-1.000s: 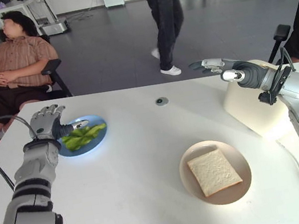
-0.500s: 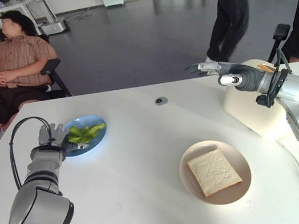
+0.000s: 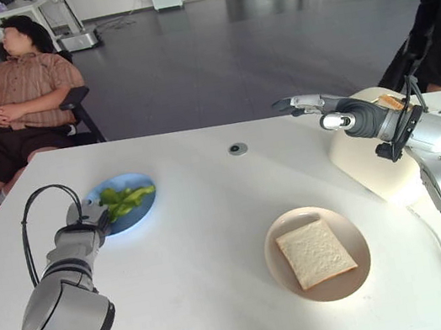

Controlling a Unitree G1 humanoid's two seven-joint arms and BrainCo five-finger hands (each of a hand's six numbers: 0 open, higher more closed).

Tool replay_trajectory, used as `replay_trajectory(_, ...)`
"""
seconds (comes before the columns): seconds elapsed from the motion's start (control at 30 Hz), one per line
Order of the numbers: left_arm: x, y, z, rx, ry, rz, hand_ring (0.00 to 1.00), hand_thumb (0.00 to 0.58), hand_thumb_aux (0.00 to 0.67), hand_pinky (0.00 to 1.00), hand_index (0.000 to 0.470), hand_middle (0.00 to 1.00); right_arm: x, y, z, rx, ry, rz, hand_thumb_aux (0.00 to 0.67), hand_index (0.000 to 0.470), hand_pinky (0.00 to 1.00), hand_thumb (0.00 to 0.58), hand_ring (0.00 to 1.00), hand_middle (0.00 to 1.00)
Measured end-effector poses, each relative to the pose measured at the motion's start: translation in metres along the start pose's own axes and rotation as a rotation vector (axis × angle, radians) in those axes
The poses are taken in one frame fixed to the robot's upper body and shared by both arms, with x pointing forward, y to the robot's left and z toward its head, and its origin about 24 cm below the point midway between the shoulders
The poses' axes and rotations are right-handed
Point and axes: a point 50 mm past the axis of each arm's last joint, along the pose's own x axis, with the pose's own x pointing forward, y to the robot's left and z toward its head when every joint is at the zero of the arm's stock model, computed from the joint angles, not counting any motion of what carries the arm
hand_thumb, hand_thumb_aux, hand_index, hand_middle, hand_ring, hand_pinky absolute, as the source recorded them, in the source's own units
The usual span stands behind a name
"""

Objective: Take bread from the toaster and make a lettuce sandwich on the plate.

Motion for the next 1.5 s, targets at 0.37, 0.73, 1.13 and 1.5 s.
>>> replay_trajectory(0.37,0.002,0.029,-0.008,-0.298,-0.041,0.103,0.00,0.580,0.670,0.00,0.470,0.00,0.001,0.001,-0.004,-0.006,0.019,-0.004,0.000,0.000,0.00,0.000,0.00,0.00)
replay_trajectory(0.73,0.003,0.079,-0.016,-0.454,-0.124,0.202,0.00,0.541,0.497,0.00,0.348,0.00,0.001,0.001,-0.006,-0.007,0.022,-0.017,0.000,0.000,0.00,0.000,0.00,0.00)
replay_trajectory(1.13,0.007,0.048,-0.002,-0.225,-0.053,0.129,0.00,0.436,0.336,0.00,0.236,0.00,0.001,0.003,-0.009,0.002,0.030,-0.010,0.000,0.000,0.00,0.000,0.00,0.00)
replay_trajectory(1.5,0.004,0.017,0.013,-0.116,-0.056,0.061,0.00,0.000,0.000,0.00,0.000,0.00,0.002,0.004,-0.009,0.004,0.029,-0.004,0.000,0.000,0.00,0.000,0.00,0.00)
